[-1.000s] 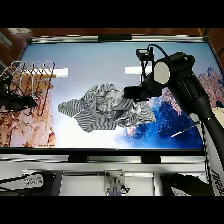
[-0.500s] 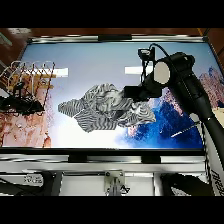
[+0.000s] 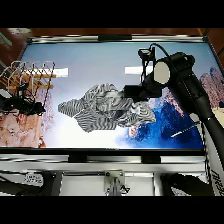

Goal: Fold the shirts.

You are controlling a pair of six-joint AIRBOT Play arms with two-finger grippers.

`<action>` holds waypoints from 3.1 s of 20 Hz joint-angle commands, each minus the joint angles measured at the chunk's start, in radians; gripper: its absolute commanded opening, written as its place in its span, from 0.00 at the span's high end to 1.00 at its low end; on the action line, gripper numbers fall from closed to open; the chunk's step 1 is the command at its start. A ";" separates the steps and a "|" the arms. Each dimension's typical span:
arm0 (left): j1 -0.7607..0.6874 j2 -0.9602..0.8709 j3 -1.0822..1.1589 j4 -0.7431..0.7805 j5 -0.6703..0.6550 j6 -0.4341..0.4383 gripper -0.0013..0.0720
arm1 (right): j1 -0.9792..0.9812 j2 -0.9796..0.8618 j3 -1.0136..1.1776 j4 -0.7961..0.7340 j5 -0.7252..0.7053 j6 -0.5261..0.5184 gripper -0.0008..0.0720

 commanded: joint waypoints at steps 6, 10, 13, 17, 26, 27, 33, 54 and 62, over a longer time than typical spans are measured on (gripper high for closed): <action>0.000 -0.005 0.000 -0.006 -0.005 0.011 0.88 | -0.001 0.000 0.001 0.000 0.000 -0.007 0.87; 0.000 -0.001 0.020 -0.006 -0.003 0.009 0.90 | -0.001 0.000 0.001 0.000 0.000 -0.012 0.87; 0.000 0.013 0.064 -0.006 -0.029 0.010 0.90 | -0.001 0.000 0.001 0.000 0.000 -0.015 0.87; 0.000 0.058 0.120 -0.006 -0.051 0.009 0.90 | -0.001 0.000 0.001 0.000 0.000 -0.018 0.87; -0.044 0.362 0.160 -0.095 -0.052 0.039 0.90 | -0.002 0.000 0.002 -0.110 0.032 -0.032 0.87; -0.081 0.415 0.160 -0.095 -0.075 0.083 0.90 | -0.003 0.001 0.002 -0.128 0.043 -0.037 0.87; -0.457 0.613 -0.018 -0.140 -0.219 0.158 0.91 | -0.025 0.000 0.060 -0.274 0.062 -0.064 0.87; -1.023 0.825 -0.293 0.373 -0.256 0.046 0.91 | -0.171 0.000 0.155 -0.304 0.116 -0.304 0.87; -1.024 0.708 -0.294 0.377 -0.107 0.096 0.91 | -0.168 0.007 0.171 -0.235 0.093 -0.307 0.87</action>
